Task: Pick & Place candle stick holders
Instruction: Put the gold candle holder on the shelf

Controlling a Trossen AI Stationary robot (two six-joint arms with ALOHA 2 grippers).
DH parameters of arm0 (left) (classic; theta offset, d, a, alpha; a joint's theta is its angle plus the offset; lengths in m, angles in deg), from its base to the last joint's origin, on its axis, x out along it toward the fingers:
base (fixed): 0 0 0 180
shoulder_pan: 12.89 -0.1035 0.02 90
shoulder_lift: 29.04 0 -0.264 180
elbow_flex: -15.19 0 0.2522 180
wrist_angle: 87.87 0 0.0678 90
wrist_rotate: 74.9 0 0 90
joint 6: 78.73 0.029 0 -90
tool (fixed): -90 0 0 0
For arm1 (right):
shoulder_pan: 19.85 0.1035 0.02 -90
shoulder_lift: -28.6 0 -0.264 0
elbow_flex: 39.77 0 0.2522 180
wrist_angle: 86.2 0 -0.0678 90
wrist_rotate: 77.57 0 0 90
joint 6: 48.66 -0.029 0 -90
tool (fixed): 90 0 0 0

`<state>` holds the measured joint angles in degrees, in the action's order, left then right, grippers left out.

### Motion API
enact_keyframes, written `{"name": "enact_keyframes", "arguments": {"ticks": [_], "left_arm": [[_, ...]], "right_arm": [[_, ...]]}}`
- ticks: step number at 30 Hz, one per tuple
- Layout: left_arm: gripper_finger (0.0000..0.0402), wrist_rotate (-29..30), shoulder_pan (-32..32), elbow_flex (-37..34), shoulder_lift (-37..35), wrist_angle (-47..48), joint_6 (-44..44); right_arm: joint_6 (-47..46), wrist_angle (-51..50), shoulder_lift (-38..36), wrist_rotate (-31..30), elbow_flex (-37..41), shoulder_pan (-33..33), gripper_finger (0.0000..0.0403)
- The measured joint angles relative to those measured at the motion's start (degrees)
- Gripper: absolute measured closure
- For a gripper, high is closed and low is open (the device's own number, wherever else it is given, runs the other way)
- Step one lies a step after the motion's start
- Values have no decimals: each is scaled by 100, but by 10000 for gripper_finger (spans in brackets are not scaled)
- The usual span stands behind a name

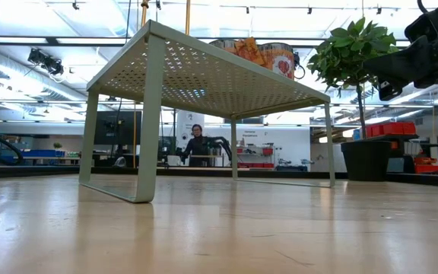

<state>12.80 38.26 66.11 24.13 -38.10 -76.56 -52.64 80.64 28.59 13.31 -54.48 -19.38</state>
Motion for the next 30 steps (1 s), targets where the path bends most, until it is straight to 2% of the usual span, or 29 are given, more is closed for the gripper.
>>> {"name": "enact_keyframes", "arguments": {"ticks": [14,22,30], "left_arm": [[145,74,0,-654,0,-1049,-14],[145,85,-4,-1188,1,-1804,-351],[145,370,-13,-1332,2,-2376,-455]], "right_arm": [[0,-2,0,0,1,0,400],[1,-2,0,0,0,0,400],[-1,-1,0,0,1,-2,400]]}}
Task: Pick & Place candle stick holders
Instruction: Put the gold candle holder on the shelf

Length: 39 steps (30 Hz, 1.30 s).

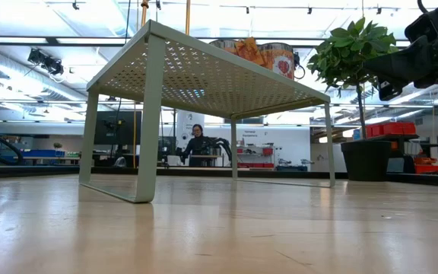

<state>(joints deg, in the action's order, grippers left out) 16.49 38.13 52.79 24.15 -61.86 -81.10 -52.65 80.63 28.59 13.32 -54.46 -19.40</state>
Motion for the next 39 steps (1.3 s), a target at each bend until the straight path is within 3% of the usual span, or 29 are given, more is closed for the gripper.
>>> {"name": "enact_keyframes", "arguments": {"ticks": [8,14,39], "left_arm": [[145,181,-7,2,-2,-183,-1],[145,-104,-7,2,-2,-181,-3],[145,-99,-7,2,11,-435,-7]], "right_arm": [[0,0,0,0,-2,2,400],[1,-1,0,2,-2,0,400],[0,-1,0,1,-1,1,400]]}}
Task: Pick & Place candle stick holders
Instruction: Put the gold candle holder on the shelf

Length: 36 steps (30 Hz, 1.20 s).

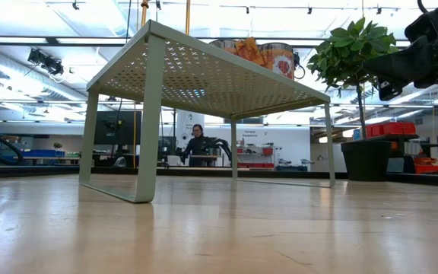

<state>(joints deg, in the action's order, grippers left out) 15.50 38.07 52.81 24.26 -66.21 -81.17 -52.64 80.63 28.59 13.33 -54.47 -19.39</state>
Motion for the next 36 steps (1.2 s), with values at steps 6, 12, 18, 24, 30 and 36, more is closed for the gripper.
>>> {"name": "enact_keyframes", "arguments": {"ticks": [6,12,18,24,30,36], "left_arm": [[145,-31,4,-318,6,-299,-315],[145,-40,32,-529,7,-535,-593],[145,-9,34,-729,4,-815,-592],[145,182,34,-739,4,-1231,-432],[145,284,39,-739,102,-1446,-398],[145,131,42,-739,473,-1723,-446]], "right_arm": [[0,0,0,-1,0,1,400],[0,1,0,0,-1,1,400],[0,0,0,0,0,1,400],[-1,-1,0,-1,1,1,400],[-1,-1,0,-1,-1,-1,400],[-1,-1,0,1,-1,1,400]]}}
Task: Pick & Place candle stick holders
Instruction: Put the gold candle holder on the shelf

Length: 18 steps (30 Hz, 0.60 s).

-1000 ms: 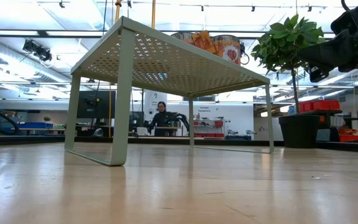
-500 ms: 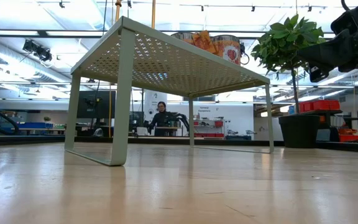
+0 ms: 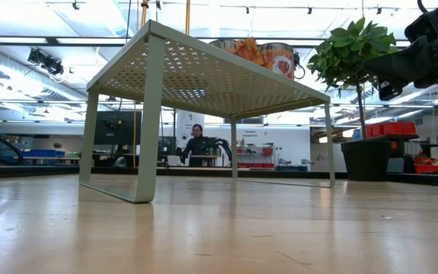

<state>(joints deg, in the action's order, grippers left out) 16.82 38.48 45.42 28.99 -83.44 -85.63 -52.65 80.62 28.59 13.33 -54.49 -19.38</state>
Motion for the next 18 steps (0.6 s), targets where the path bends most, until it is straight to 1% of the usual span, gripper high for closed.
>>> {"name": "enact_keyframes", "arguments": {"ticks": [5,12,18], "left_arm": [[145,-4,0,0,195,-347,-28],[146,-302,0,2,454,-406,-150],[168,-306,0,2,541,-493,-190]], "right_arm": [[0,1,0,-1,0,0,400],[0,2,0,-2,0,-2,400],[1,2,0,-2,1,-1,400]]}}
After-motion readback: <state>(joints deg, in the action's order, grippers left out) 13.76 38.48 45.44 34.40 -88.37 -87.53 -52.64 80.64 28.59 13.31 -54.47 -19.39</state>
